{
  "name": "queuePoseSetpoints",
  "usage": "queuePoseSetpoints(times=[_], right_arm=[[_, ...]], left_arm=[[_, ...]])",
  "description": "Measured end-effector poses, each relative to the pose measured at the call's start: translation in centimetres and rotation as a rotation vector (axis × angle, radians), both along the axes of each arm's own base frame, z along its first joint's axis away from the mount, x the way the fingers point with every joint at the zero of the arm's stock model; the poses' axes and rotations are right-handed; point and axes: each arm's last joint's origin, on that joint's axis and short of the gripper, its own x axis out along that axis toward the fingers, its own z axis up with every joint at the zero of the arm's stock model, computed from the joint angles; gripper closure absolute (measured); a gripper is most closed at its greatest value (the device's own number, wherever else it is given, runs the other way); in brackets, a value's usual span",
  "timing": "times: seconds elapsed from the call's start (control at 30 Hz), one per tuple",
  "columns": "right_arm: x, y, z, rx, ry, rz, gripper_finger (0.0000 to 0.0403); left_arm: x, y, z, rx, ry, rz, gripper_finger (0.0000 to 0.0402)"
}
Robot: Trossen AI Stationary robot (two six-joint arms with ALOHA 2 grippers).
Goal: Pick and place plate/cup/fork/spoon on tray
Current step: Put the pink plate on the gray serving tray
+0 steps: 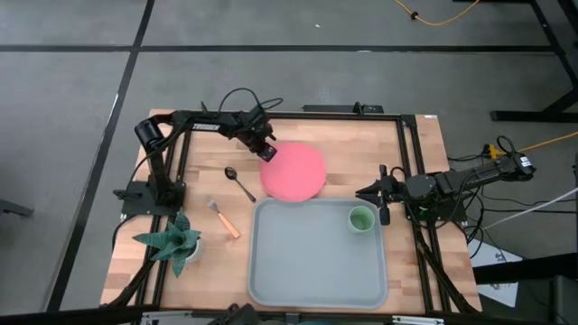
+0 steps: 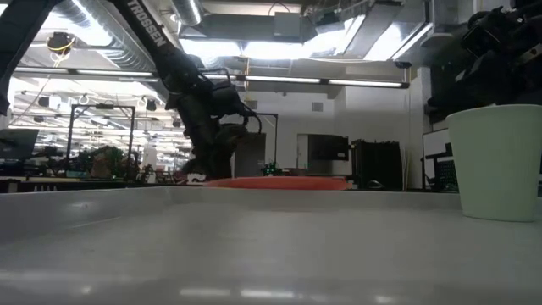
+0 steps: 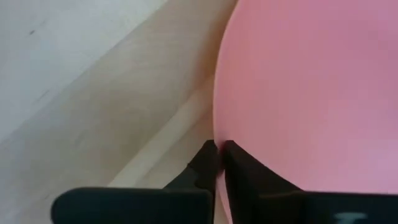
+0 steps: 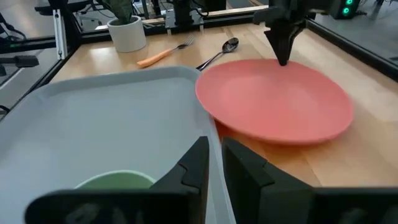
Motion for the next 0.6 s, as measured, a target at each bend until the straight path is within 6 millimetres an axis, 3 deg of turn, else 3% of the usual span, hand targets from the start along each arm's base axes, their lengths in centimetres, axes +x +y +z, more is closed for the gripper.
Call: queuePoseSetpoints(times=[0.13, 0.37, 0.6], right_arm=[[0.0, 0.0, 0.0, 0.026, -0.002, -0.009, 0.0352], [0.0, 0.0, 0.0, 0.032, -0.003, -0.011, 0.0352], [0.0, 0.0, 0.0, 0.058, -0.005, -0.019, 0.0352]], left_arm=[[-0.6, 0.5, 2.0, 0.026, -0.078, -0.003, 0.0399], [-2.9, 0.8, 7.9, 0.135, -0.237, 0.022, 0.0401], [-5.6, -1.1, 14.3, 0.194, -0.438, 0.009, 0.0401]])
